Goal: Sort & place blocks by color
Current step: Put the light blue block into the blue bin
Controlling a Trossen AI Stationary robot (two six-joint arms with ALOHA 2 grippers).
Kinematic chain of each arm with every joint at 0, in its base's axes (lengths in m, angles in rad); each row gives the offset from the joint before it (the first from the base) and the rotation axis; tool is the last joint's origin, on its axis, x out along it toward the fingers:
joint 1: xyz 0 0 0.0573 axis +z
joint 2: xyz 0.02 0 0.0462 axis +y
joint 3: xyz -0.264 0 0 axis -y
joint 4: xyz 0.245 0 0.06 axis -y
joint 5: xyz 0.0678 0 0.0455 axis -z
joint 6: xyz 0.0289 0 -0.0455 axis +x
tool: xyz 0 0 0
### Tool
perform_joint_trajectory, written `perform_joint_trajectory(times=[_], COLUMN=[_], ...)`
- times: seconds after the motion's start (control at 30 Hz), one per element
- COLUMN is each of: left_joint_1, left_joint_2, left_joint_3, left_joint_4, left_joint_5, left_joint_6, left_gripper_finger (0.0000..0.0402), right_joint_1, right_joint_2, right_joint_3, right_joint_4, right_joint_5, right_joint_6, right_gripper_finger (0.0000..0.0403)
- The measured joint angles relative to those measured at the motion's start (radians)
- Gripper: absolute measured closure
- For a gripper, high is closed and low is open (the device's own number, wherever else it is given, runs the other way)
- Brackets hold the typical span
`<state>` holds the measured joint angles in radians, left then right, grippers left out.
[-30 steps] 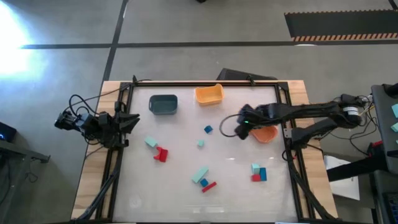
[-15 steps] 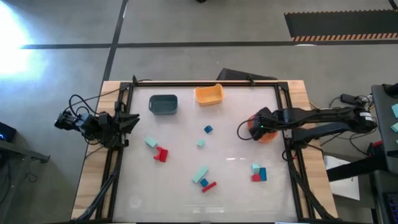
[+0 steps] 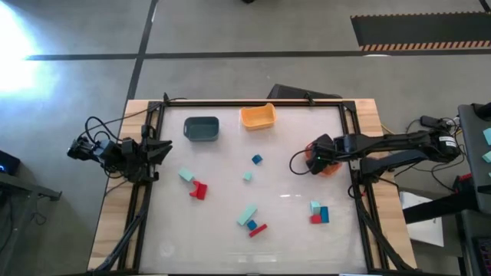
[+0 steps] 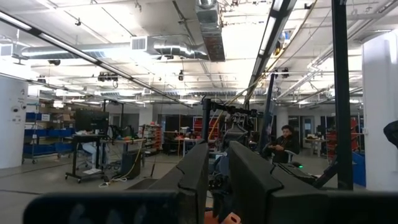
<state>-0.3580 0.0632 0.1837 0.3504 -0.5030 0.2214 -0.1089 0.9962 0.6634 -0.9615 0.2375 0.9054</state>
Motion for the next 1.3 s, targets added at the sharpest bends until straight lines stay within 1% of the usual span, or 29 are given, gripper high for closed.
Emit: perform_joint_trajectory(times=[0.13,0.27,0.4,0.6,0.73,0.87,0.93,1.03,1.17,1.3], left_joint_1=[0.000,0.000,0.000,0.000,0.000,0.000,0.000,0.000,-0.003,-0.003], left_joint_2=[0.000,0.000,0.000,0.029,0.090,0.192,0.255,0.352,0.466,0.583], left_joint_3=[0.000,0.000,0.000,0.000,0.000,0.000,-0.001,-0.001,-0.001,-0.001], left_joint_4=[0.001,0.002,0.002,0.006,0.017,0.057,0.106,0.203,0.317,0.351], left_joint_5=[0.000,0.000,0.000,-0.001,-0.004,-0.008,-0.012,-0.016,-0.016,-0.016], left_joint_6=[0.000,-0.004,-0.011,-0.111,-0.182,-0.283,-0.323,-0.370,-0.452,-0.594], left_gripper_finger=[0.0353,0.0353,0.0353,0.0353,0.0353,0.0353,0.0353,0.0353,0.0353,0.0353], right_joint_1=[0.000,0.009,0.036,0.083,0.121,0.145,0.148,0.148,0.146,0.141], right_joint_2=[0.000,0.000,0.000,0.008,0.008,0.008,0.008,0.008,0.008,0.008], right_joint_3=[0.045,0.091,0.102,0.102,0.102,0.099,0.087,0.053,-0.012,-0.063], right_joint_4=[0.002,0.045,0.195,0.412,0.522,0.652,0.747,0.940,1.216,1.430], right_joint_5=[0.005,0.072,0.150,0.189,0.249,0.294,0.293,0.263,0.141,0.062], right_joint_6=[-0.025,-0.078,-0.189,-0.358,-0.471,-0.610,-0.691,-0.840,-1.010,-1.123], right_gripper_finger=[0.0248,0.0261,0.0274,0.0280,0.0281,0.0288,0.0294,0.0304,0.0320,0.0337])
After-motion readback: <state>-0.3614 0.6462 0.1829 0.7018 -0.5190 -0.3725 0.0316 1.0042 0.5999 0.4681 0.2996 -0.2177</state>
